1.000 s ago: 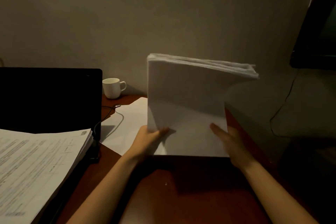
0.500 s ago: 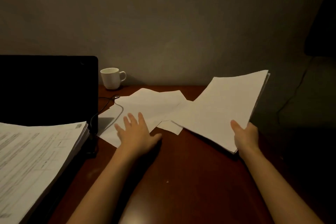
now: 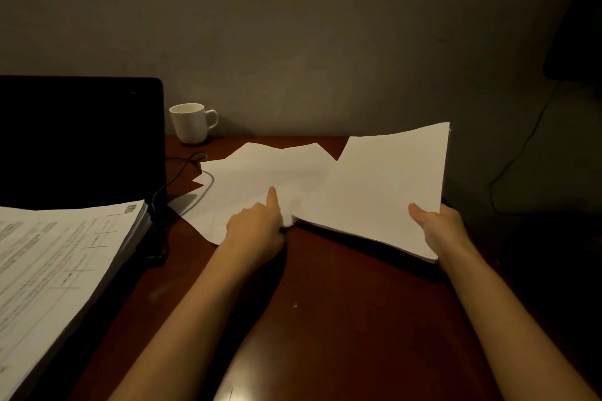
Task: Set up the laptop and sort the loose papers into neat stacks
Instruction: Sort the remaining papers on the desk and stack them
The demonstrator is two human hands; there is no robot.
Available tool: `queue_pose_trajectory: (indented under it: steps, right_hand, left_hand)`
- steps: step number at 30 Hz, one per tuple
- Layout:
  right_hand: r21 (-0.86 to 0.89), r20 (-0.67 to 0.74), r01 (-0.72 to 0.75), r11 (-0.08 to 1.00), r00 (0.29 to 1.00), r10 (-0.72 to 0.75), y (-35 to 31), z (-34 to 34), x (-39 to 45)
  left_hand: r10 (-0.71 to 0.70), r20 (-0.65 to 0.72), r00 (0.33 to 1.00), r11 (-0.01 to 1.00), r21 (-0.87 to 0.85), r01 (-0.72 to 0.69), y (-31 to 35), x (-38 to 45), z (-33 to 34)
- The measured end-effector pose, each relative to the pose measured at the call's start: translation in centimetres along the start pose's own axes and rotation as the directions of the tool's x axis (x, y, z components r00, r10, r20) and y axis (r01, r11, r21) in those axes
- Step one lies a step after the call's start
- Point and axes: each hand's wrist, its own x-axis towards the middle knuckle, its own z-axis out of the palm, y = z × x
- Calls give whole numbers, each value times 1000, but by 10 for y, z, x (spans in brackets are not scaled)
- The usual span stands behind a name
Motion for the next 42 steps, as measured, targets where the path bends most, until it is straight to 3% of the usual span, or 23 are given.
queue_pose_trajectory:
  steps: [4, 6, 8, 9, 10, 12, 13, 14, 16, 17, 18, 20, 24, 26, 28, 33, 36, 39, 42]
  right_hand:
    - [53, -97, 33, 998, 995, -28, 2, -1, -3]
    - [80, -171, 49, 996, 985, -35, 2, -2, -4]
    - [102, -216, 68, 992, 975, -44, 3, -2, -5]
    - [110, -220, 72, 991, 974, -46, 2, -3, -5]
    - [118, -218, 71, 991, 975, -44, 2, -3, -6]
    - [113, -194, 74, 991, 980, -51, 1, -2, -9]
    - [103, -165, 78, 992, 984, -61, 1, -1, -10]
    - [92, -130, 83, 992, 989, -71, 1, 1, -11]
    - [58, -27, 88, 994, 996, -87, 0, 4, -15]
    - [48, 37, 92, 995, 995, -94, -1, 5, -17]
    - [46, 98, 86, 995, 991, -91, -2, 7, -19]
    - [32, 225, 90, 995, 970, -94, -4, 10, -24]
    - [23, 381, 97, 995, 920, -98, -11, 12, -32]
    - [24, 399, 79, 997, 913, -82, -10, 11, -30]
    - [-5, 374, 38, 999, 927, -34, -13, 9, -30]
    - [-46, 335, -82, 996, 938, 93, -19, 3, -29]
    - [-53, 295, -127, 990, 946, 137, -19, 4, -29]
    - [18, 346, -209, 978, 919, 190, -20, 4, -28]
    - [-127, 348, -156, 980, 918, 192, -19, 7, -28]
  left_hand:
    - [55, -4, 998, 997, 49, -55, -11, -4, -6]
    - [11, -84, 996, 998, 68, -6, -19, -3, -6]
    - [-40, -260, 965, 999, -23, 35, -26, 1, -7]
    - [-49, -405, 913, 989, -145, -11, -29, 0, -9]
    - [-72, -568, 820, 949, -291, -119, -29, -3, -12]
    - [-205, -760, 617, 786, -503, -359, -25, -12, -23]
    - [-302, -750, 589, 660, -610, -438, -22, -18, -30]
    - [-391, -677, 624, 475, -729, -493, -20, -21, -35]
    - [-434, -397, 809, -18, -894, -449, -15, -26, -43]
    - [-379, -262, 888, -183, -919, -349, -14, -26, -45]
    - [-316, -155, 936, -249, -938, -239, -14, -25, -44]
    - [-233, 5, 972, -188, -981, -40, -13, -19, -36]
    - [-229, 156, 961, 129, -974, 188, -4, -5, -12]
    - [-256, 166, 952, 318, -916, 245, 1, -4, -3]
    - [-245, 148, 958, 438, -865, 246, 3, -3, 1]
    - [-209, 115, 971, 598, -771, 220, 6, -4, -2]
    - [-213, 75, 974, 636, -747, 196, 11, -9, -1]
    - [-249, -4, 969, 682, -710, 173, 14, -12, -1]
    - [-191, -78, 978, 723, -686, 86, 16, -14, 1]
